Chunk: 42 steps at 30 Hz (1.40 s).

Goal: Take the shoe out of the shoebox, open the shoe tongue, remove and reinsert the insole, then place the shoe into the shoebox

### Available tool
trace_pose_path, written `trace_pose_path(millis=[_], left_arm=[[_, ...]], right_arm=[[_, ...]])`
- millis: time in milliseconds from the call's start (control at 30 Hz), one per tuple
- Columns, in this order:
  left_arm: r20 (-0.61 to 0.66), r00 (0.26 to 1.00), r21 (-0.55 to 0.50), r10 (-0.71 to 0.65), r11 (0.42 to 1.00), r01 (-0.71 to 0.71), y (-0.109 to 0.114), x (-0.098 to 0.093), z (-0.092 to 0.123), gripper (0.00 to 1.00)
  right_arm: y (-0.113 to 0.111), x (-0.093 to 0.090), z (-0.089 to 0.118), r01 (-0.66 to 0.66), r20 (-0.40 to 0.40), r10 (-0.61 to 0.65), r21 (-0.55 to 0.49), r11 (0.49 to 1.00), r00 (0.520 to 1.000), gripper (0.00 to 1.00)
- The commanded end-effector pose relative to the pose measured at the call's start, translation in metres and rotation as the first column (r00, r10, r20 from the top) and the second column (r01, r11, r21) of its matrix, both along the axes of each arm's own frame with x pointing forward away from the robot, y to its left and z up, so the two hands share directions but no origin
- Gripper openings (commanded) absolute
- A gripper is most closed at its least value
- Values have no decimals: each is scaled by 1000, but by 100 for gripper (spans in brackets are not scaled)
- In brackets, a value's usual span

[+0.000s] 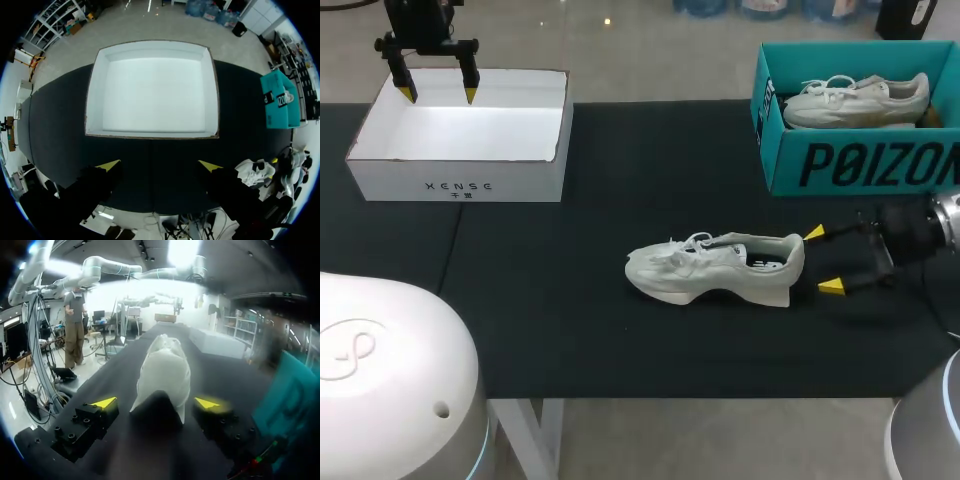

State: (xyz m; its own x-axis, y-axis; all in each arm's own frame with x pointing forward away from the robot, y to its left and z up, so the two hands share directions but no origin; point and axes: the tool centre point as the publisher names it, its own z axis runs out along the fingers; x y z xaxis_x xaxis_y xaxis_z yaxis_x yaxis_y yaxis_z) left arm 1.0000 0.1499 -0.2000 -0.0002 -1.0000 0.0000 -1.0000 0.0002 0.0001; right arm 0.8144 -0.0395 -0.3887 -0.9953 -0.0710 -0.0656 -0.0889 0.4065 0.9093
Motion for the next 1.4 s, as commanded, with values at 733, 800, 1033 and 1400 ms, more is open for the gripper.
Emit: trace_pose_path(millis=[733,800,1033,1400], left_arm=[[0,1000,0,0,1000,0,0,0,0,100],[0,1000,0,0,1000,0,0,0,0,100],[0,1000,0,0,1000,0,0,0,0,100],[0,1000,0,0,1000,0,0,0,0,100]], right_arm=[[25,14,-26,71,-54,-71,3,997,996,100],[23,12,-27,95,-57,-94,14,995,994,100],[27,3,-31,121,-67,-119,27,992,991,100],[31,-5,-34,148,-70,-145,34,988,987,100]])
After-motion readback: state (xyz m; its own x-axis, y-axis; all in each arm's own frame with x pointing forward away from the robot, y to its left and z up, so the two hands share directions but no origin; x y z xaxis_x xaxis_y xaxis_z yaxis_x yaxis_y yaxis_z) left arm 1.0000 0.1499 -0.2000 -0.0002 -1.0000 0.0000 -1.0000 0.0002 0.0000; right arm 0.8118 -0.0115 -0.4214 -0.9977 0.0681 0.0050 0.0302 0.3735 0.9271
